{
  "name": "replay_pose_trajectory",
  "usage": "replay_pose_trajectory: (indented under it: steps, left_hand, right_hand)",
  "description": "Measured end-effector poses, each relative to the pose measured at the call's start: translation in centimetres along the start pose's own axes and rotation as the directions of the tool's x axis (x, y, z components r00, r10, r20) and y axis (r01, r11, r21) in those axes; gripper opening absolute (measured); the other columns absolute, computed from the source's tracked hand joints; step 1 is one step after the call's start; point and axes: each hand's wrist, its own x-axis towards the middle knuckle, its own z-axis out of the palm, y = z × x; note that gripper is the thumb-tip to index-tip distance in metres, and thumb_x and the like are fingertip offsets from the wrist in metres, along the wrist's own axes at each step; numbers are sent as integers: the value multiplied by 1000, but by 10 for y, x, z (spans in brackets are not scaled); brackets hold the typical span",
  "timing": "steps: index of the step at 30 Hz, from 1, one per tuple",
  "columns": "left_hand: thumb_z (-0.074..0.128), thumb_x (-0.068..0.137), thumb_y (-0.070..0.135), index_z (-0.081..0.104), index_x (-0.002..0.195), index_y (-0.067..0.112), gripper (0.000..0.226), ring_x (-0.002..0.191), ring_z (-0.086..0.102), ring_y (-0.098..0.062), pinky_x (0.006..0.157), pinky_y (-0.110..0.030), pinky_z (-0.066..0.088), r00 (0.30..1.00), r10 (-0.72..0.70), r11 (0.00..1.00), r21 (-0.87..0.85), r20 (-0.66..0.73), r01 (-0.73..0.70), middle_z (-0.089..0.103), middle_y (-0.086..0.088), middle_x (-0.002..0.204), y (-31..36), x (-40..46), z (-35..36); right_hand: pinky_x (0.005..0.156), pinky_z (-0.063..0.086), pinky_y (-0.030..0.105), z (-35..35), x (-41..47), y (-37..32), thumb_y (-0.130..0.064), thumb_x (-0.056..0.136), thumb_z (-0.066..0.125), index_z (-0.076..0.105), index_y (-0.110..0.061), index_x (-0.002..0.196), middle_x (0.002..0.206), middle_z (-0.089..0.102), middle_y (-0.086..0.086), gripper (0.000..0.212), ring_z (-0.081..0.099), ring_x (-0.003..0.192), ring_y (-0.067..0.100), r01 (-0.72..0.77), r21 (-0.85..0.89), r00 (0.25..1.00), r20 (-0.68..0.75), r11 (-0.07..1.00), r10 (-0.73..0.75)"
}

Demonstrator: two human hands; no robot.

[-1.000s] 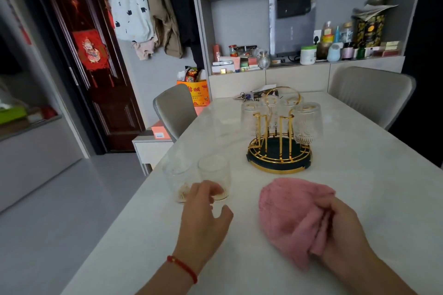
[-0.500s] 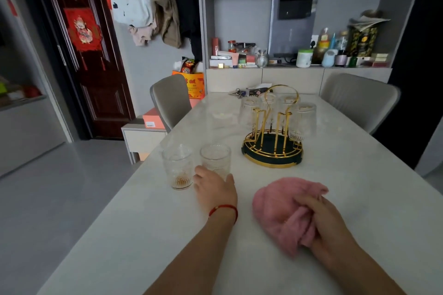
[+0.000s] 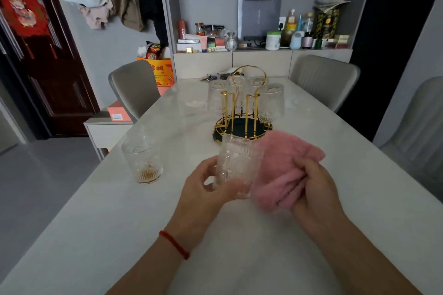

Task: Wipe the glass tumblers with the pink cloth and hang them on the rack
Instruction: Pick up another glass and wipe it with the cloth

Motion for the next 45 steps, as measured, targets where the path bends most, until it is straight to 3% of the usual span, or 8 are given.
replay_pose_trajectory:
  steps: [7,10,14,25,28,31,38,45]
  left_hand:
    - [90,70,35,54,122,31,63,99,76,-32,85,-48,63,1000,19,989,-144,6,-18,72,-15,117,-14,-17,28]
    - [92,72,15,45,126,26,72,100,76,-30,80,-41,64,999,53,994,-100,-5,-54,68,-13,123,-17,-25,36]
    - [92,73,6,49,127,30,73,100,76,-25,73,-29,62,991,81,995,-52,-102,-87,64,-8,123,-18,-30,45]
    - [72,91,34,60,143,20,55,107,74,-29,85,-35,61,985,33,997,-76,167,-21,76,-10,120,-10,-19,49]
    - [90,76,47,43,148,29,88,109,74,-14,81,-28,62,992,-40,999,-4,121,41,66,-3,134,-14,-25,58]
    - [84,77,35,55,131,26,62,98,77,-19,72,-27,61,1000,1,999,-48,31,0,69,-10,124,-13,-26,55]
    - [70,95,47,71,118,16,38,86,74,-29,76,-36,60,990,3,997,-78,143,8,77,-17,96,-9,-16,43]
    - [83,67,58,52,130,31,75,101,75,-19,83,-34,62,994,-66,997,52,88,62,69,-5,121,-20,-22,56]
  right_hand:
    - [84,43,85,21,-36,12,-63,97,56,64,16,96,39,45,22,79,56,59,58,207,-212,948,284,955,-143]
    - [51,56,64,31,-42,20,-92,67,62,68,-8,91,53,62,15,88,55,36,37,228,-308,957,246,924,-155]
    - [77,48,84,37,-38,26,-94,78,42,67,-18,122,112,71,29,91,67,94,62,96,-297,985,167,950,-48]
    - [87,60,63,26,-30,16,-71,99,37,70,-21,120,106,79,12,64,76,99,37,11,3,993,-115,1000,-10]
    - [79,65,53,27,-31,18,-66,102,37,70,-26,106,89,80,3,52,78,86,29,30,19,987,-155,999,-27]
    - [76,66,45,26,-32,20,-64,103,34,70,-24,107,83,81,0,54,79,79,20,26,-4,993,-114,1000,-26]
    - [99,52,67,24,-24,22,-85,90,36,62,-25,136,129,71,16,79,67,117,44,-142,183,983,-92,973,161]
    - [96,57,57,22,-26,17,-70,101,34,67,-21,115,110,74,13,60,70,103,36,-45,179,979,-188,983,79]
